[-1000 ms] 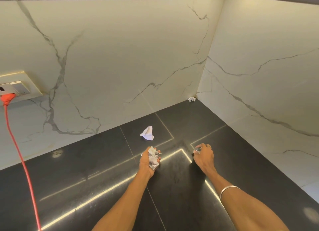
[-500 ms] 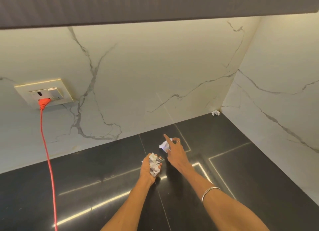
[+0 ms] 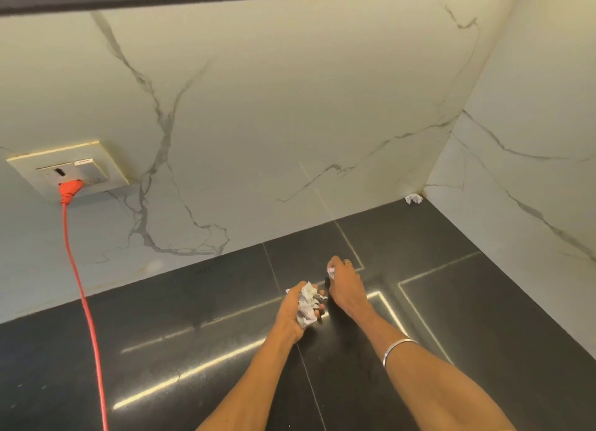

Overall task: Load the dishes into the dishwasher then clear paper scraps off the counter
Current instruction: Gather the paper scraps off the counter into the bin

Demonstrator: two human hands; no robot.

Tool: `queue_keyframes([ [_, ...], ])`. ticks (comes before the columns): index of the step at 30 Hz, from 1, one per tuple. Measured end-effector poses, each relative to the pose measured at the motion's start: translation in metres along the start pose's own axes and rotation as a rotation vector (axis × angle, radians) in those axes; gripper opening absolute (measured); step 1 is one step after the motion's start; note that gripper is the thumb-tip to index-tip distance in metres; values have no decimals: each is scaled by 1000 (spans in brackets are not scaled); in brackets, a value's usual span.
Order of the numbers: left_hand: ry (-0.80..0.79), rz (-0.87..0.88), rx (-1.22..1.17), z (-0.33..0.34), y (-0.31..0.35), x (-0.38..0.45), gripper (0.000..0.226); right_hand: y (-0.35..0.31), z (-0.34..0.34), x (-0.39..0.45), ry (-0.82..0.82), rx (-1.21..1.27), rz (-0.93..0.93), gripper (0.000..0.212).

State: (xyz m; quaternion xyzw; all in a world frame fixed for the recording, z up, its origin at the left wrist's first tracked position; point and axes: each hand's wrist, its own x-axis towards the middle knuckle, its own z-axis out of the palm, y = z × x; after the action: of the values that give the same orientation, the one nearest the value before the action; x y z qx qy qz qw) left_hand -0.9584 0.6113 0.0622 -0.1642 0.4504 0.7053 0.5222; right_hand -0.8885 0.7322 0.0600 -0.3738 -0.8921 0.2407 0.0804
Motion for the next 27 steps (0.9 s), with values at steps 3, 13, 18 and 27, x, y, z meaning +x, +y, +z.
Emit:
queue_keyframes([
  [3,-40,-42,30,28,-11,5,32,31,-20,1,28,105,103,30],
  [13,-118,-113,176,106,-35,43,25,147,-97,54,78,140,262,38],
  [18,-90,-95,120,124,-25,65,27,164,-116,111,14,116,360,51],
  [27,-29,23,-98,142,-21,95,26,180,-138,166,32,-40,366,62],
])
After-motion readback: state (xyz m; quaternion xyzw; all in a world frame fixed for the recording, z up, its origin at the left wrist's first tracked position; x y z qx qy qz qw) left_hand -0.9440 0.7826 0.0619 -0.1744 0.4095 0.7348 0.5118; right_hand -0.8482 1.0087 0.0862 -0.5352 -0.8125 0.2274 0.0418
